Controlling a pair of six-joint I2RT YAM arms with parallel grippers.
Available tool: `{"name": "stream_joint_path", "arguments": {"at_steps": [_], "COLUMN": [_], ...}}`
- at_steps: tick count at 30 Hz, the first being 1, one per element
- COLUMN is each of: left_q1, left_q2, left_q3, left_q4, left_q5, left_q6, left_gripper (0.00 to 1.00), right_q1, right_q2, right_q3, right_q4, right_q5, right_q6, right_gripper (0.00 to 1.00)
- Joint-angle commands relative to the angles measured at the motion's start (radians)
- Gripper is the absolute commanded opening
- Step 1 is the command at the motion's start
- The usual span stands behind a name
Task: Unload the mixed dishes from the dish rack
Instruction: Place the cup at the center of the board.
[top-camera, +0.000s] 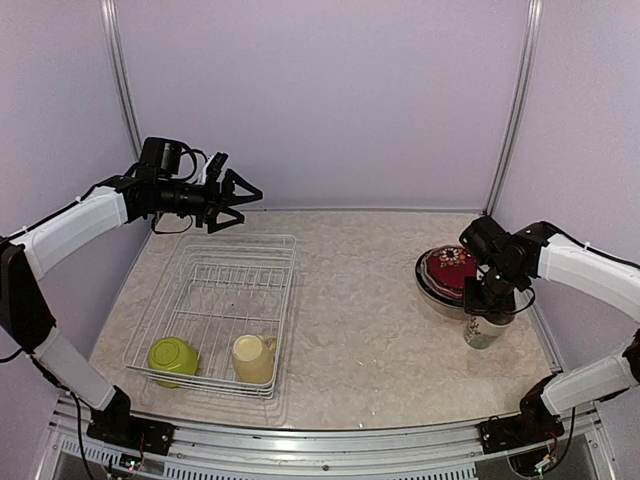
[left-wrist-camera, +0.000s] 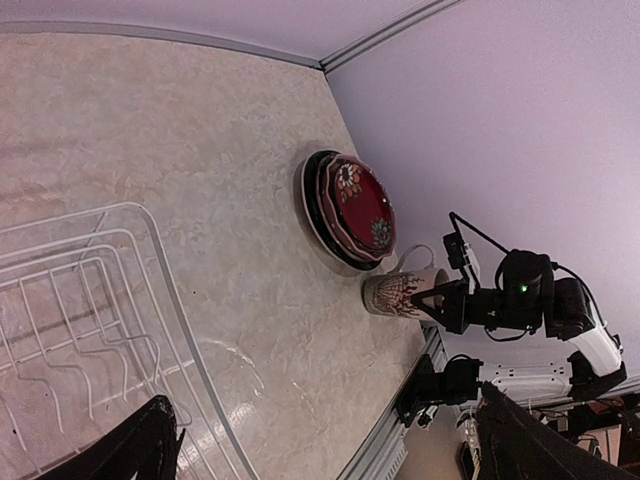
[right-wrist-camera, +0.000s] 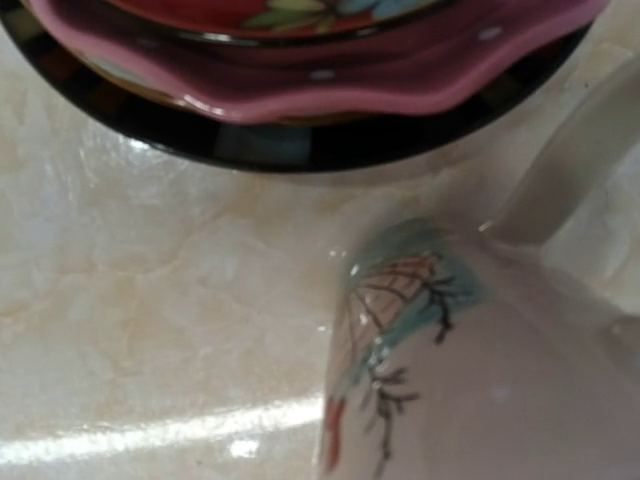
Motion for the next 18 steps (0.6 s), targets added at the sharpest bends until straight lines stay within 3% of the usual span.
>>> {"name": "stream_joint_path", "arguments": {"at_steps": [1, 6, 18], "left_q1": [0.004, 0.001, -0.027], "left_q2": [-0.016, -0.014, 0.004], "left_q3": [0.014, 0.014, 0.017], "left_q4": [-0.017, -0.018, -0.035], "left_q5": [0.008, 0.008, -0.006], "left_q6": [0.005, 0.005, 0.030], "left_gripper": [0.99, 0.99, 0.98], "right_q1": [-0.025, -0.033, -0.033], "right_q2": [-0.006, -0.010, -0.047], "right_q3": [-0.018, -0.041, 0.081], "right_q4": [0.051, 0.070, 0.018], "right_q5": [0.022, 0.001, 0.021], "right_q6": [-0.019, -0.025, -0.077], "right_gripper": [0.00, 0.12, 0.56]}}
